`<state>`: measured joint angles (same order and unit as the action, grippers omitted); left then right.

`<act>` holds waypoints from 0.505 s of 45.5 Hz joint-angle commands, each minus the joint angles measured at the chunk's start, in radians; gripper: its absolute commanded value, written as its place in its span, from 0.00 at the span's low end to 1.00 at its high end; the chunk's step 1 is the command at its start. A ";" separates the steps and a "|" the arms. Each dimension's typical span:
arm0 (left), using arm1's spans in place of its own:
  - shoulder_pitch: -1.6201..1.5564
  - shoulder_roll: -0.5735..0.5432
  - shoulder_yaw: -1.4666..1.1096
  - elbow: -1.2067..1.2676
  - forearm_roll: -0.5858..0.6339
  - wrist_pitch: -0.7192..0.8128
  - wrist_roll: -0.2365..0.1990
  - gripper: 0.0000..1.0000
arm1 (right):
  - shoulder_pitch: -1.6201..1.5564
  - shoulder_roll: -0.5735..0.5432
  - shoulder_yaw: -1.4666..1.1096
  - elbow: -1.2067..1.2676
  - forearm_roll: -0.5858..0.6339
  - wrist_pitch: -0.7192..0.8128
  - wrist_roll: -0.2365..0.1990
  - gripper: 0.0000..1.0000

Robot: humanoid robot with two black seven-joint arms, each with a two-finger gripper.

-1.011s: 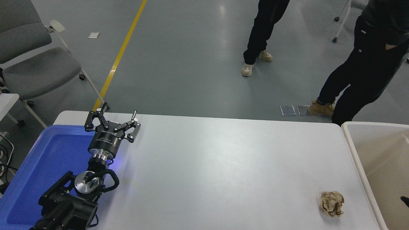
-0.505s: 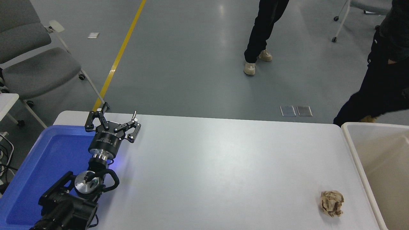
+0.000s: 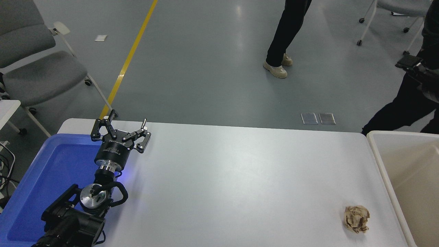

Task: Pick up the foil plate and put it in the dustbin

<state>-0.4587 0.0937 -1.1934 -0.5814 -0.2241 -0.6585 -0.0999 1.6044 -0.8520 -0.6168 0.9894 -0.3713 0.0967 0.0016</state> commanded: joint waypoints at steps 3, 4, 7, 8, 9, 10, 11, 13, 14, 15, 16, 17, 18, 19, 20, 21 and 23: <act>0.000 0.000 0.000 0.000 0.000 0.000 -0.001 0.99 | 0.302 0.022 -0.293 0.227 -0.006 0.115 0.000 1.00; 0.000 0.000 0.000 0.000 0.000 -0.001 0.000 0.99 | 0.324 0.031 -0.308 0.244 -0.006 0.126 0.000 1.00; 0.000 0.000 0.000 0.000 0.000 -0.001 0.000 0.99 | 0.390 0.053 -0.357 0.294 -0.006 0.182 0.000 1.00; 0.000 0.000 0.000 0.000 0.000 -0.001 0.000 0.99 | 0.410 0.059 -0.372 0.308 -0.008 0.205 0.000 1.00; 0.000 0.000 0.000 0.000 0.000 -0.001 0.000 0.99 | 0.428 0.066 -0.385 0.324 -0.008 0.230 0.000 1.00; 0.000 0.000 0.000 0.000 0.000 -0.001 0.000 0.99 | 0.443 0.074 -0.396 0.339 -0.008 0.251 0.000 1.00; 0.000 0.000 0.000 0.000 0.000 -0.001 0.000 0.99 | 0.457 0.082 -0.405 0.354 -0.008 0.271 0.000 1.00; 0.000 0.000 0.000 0.000 0.000 -0.001 0.000 0.99 | 0.482 0.105 -0.420 0.379 -0.008 0.300 0.000 1.00; 0.000 0.000 0.000 0.000 0.000 -0.001 0.000 0.99 | 0.492 0.120 -0.428 0.391 -0.008 0.310 0.000 1.00; 0.000 0.000 0.000 0.000 0.000 -0.001 0.000 0.99 | 0.502 0.137 -0.435 0.403 -0.008 0.314 0.000 1.00; 0.000 0.000 0.000 0.000 0.000 0.000 0.000 0.99 | 0.511 0.152 -0.443 0.417 -0.008 0.314 0.000 1.00; 0.000 0.001 0.000 0.000 0.000 -0.001 -0.001 0.99 | 0.520 0.169 -0.451 0.432 -0.008 0.316 0.000 1.00; 0.000 0.000 0.000 0.000 0.000 -0.001 0.000 0.99 | 0.531 0.188 -0.455 0.446 -0.008 0.316 0.000 1.00; 0.000 0.000 0.000 0.000 0.000 -0.001 0.000 0.99 | 0.542 0.203 -0.458 0.459 -0.006 0.314 0.000 1.00; 0.000 0.000 0.000 0.000 0.000 -0.001 0.000 0.99 | 0.552 0.220 -0.459 0.468 -0.006 0.316 0.000 1.00; 0.000 0.000 0.000 0.000 0.000 -0.001 -0.001 0.99 | 0.563 0.237 -0.459 0.476 -0.005 0.316 0.000 1.00; 0.000 0.000 0.000 0.000 0.000 -0.001 0.000 0.99 | 0.575 0.284 -0.460 0.494 0.002 0.321 0.000 1.00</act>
<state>-0.4586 0.0936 -1.1934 -0.5814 -0.2239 -0.6597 -0.0998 2.0517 -0.7199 -0.9992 1.3506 -0.3777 0.3503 0.0019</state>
